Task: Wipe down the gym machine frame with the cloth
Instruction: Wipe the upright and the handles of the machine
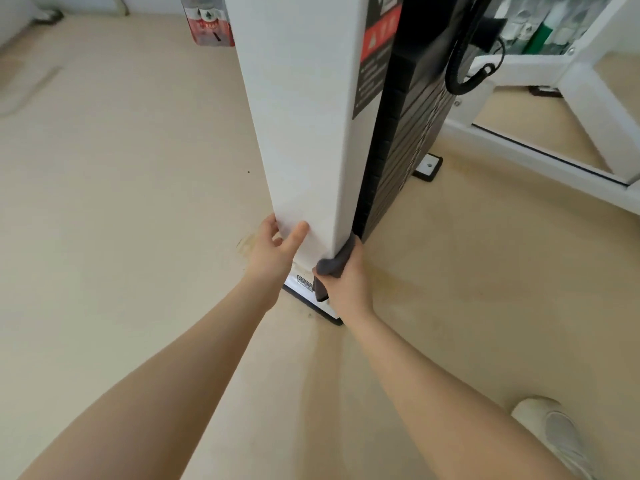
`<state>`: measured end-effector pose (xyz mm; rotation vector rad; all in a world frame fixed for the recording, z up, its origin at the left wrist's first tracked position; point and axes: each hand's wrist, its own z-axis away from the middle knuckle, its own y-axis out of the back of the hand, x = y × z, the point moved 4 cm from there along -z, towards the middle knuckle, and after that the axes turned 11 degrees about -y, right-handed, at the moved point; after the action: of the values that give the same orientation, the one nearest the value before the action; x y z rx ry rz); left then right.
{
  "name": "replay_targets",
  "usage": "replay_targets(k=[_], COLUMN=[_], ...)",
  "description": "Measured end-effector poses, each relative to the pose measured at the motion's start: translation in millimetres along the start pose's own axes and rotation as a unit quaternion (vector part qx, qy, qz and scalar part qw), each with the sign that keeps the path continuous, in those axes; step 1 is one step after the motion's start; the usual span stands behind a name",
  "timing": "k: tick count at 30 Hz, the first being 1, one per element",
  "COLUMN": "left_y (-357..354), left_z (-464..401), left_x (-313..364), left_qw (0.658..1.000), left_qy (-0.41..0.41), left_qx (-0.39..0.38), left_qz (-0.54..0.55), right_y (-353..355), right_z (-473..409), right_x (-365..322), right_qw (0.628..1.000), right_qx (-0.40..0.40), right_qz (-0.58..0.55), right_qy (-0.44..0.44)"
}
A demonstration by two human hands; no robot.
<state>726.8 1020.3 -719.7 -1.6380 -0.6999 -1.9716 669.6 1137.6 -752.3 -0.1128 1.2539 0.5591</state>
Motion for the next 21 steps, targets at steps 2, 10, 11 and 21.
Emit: replay_targets(k=[2,10,11,21], left_y=[-1.0,1.5,2.0,0.6], left_z=[-0.5,0.6,0.4,0.7], left_x=[-1.6,1.6,2.8,2.2], left_qw=[1.0,0.999,1.0,0.999], left_qy=[-0.004,0.002,0.002,-0.008], left_qx=[0.002,0.015,0.015,0.013], left_qz=[-0.018,-0.028,-0.027,-0.028], right_y=[9.9,31.8,31.4,23.0], right_z=[3.8,13.6,13.3,-15.7], right_x=[-12.0,-70.9,-71.0,13.1], right_qw=[0.999,0.983,0.983,0.984], right_qx=[-0.003,0.034,0.034,-0.127], right_qz=[0.011,-0.008,-0.003,0.127], right_qy=[0.043,0.179,0.18,0.011])
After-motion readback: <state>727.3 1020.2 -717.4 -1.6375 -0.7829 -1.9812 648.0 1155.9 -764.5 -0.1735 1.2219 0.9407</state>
